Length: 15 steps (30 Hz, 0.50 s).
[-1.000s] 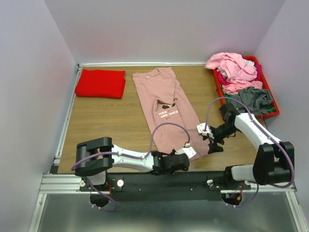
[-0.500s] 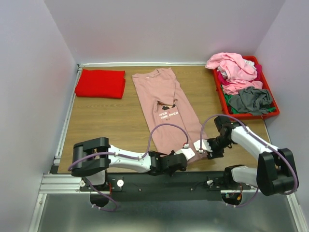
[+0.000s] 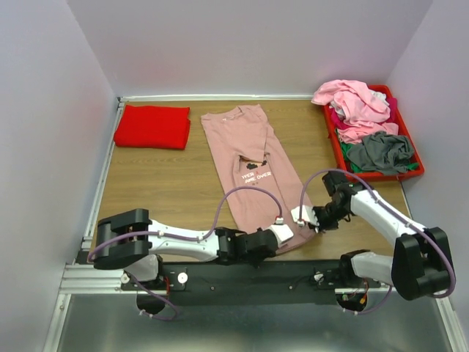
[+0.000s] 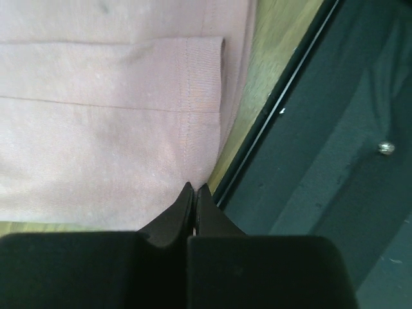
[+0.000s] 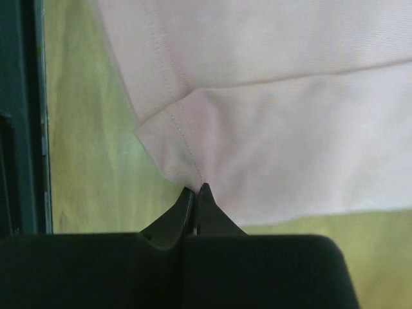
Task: Fold and stack the t-shirts
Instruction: Fold the tshirt
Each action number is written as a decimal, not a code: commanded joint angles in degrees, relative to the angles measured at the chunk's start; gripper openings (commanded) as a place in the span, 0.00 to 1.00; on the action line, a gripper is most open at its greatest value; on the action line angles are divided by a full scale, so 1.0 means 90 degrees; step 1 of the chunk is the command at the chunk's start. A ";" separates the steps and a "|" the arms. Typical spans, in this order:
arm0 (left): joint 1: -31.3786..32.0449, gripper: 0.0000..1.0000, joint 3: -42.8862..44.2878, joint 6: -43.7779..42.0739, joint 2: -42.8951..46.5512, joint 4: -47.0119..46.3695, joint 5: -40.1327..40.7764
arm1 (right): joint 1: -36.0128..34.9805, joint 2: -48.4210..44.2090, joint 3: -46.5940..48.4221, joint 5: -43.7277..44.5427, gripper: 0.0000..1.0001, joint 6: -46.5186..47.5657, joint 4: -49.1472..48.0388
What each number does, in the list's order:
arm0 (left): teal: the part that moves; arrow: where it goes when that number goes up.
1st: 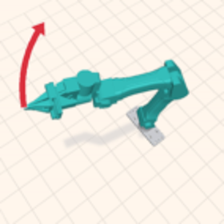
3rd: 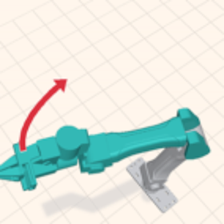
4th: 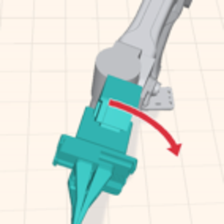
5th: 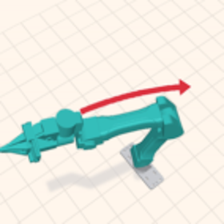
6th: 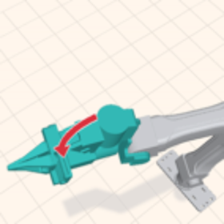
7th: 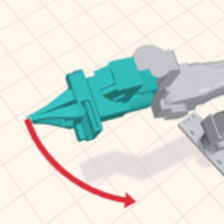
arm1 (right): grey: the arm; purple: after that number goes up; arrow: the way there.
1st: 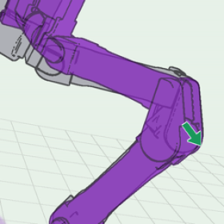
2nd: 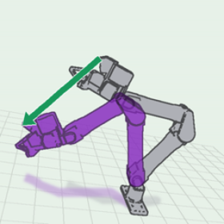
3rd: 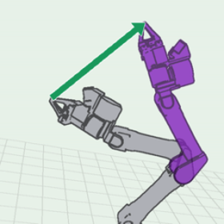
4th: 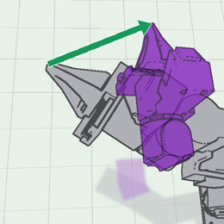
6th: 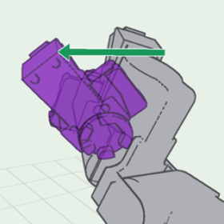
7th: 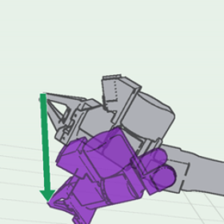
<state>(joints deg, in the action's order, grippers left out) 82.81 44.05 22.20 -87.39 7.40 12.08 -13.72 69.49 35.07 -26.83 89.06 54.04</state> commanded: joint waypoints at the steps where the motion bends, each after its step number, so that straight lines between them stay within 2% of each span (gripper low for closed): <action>1: -0.0361 0.00 -0.0070 -0.0288 0.0627 -0.0090 -0.0462 | -0.0029 0.0042 0.1128 -0.0319 0.00 -0.0538 0.0557; 4: -0.0830 0.00 -0.0080 -0.0522 0.1125 -0.0041 -0.0638 | -0.0039 0.0275 0.1716 -0.0641 0.00 -0.0871 0.0568; 8: -0.2194 0.00 -0.0032 -0.0883 0.1643 -0.0119 -0.1145 | -0.0039 0.1221 0.2984 -0.0817 0.00 -0.1671 0.0170; 10: -0.2655 0.00 0.0066 -0.1098 0.1635 -0.0167 -0.1370 | -0.0038 0.1641 0.3357 -0.0866 0.01 -0.2061 -0.0143; 11: -0.3141 0.00 0.0115 -0.1292 0.1518 -0.0177 -0.1555 | -0.0048 0.2146 0.3582 -0.0896 0.00 -0.2488 -0.0310; 15: -0.4149 0.00 0.0582 -0.1899 0.0942 -0.0245 -0.1917 | -0.0039 0.3418 0.4763 -0.0876 0.00 -0.3565 -0.1091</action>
<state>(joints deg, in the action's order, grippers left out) 51.96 45.58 11.94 -74.81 6.33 0.64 -13.82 90.74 70.08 -32.86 69.30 52.58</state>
